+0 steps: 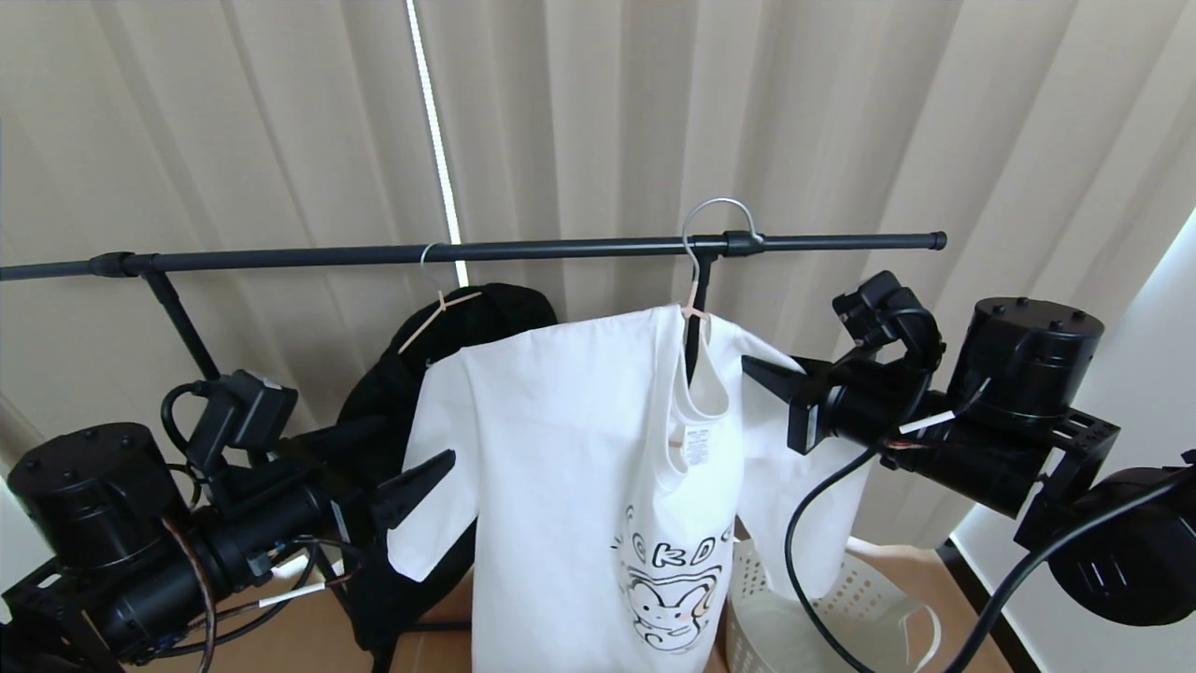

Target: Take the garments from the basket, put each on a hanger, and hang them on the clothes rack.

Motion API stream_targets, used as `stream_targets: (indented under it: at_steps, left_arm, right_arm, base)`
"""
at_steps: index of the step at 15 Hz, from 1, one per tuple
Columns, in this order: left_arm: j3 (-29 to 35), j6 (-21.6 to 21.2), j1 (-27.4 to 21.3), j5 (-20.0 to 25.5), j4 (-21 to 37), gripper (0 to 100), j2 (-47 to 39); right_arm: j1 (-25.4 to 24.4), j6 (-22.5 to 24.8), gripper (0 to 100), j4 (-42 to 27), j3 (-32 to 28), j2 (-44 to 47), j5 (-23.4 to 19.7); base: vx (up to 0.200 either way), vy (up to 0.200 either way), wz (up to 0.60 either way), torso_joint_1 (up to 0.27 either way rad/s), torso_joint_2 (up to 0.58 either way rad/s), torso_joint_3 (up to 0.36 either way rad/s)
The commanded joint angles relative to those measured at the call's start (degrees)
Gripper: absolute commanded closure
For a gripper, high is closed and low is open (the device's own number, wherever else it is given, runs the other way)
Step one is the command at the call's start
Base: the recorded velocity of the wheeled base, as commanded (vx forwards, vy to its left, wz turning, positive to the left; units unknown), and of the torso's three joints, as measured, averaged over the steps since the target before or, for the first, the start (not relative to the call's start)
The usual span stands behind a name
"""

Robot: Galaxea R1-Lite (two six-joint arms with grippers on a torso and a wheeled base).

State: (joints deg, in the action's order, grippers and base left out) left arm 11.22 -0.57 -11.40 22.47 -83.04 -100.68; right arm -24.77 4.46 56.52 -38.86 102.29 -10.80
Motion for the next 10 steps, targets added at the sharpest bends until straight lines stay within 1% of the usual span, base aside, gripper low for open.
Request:
stream_targets:
  at_steps: [1,3,4,5,6,7,10]
  left_arm:
    - [-0.2,-1.3,-0.3,-0.1,-0.1,0,-3.3]
    - [0.2,-1.3,-0.4,-0.6,-0.1,0,-4.6]
    - [0.5,-1.3,-0.5,-1.4,-0.1,0,-5.0]
    - [1.2,-1.2,-0.6,-3.2,-0.1,0,-5.7]
    - [1.2,-1.2,-0.6,-3.4,-0.1,0,-5.8]
    - [2.1,-1.0,-1.4,-6.3,-0.2,100,-6.8]
    - [2.2,-1.2,-1.4,-7.0,-0.1,100,-7.1]
  right_arm:
    - [-0.1,0.0,100,0.0,0.2,-0.9,0.0]
    - [-0.2,0.0,100,0.1,0.7,-1.7,0.0]
    - [-0.3,0.0,100,0.1,0.8,-1.8,0.0]
    - [-0.4,0.0,100,0.0,0.9,-2.1,-0.1]
    - [-0.4,0.0,100,0.0,0.9,-2.2,-0.1]
    - [-0.4,0.0,100,0.0,1.2,-2.3,-0.1]
    - [-0.4,0.0,100,0.0,1.2,-2.2,-0.1]
  base:
    - [0.000,0.000,0.00,0.000,0.00,0.000]
    - [0.000,0.000,0.00,0.000,0.00,0.000]
    - [0.000,0.000,0.00,0.000,0.00,0.000]
    - [0.000,0.000,0.00,0.000,0.00,0.000]
    - [0.000,0.000,0.00,0.000,0.00,0.000]
    - [0.000,0.000,0.00,0.000,0.00,0.000]
    - [0.000,0.000,0.00,0.000,0.00,0.000]
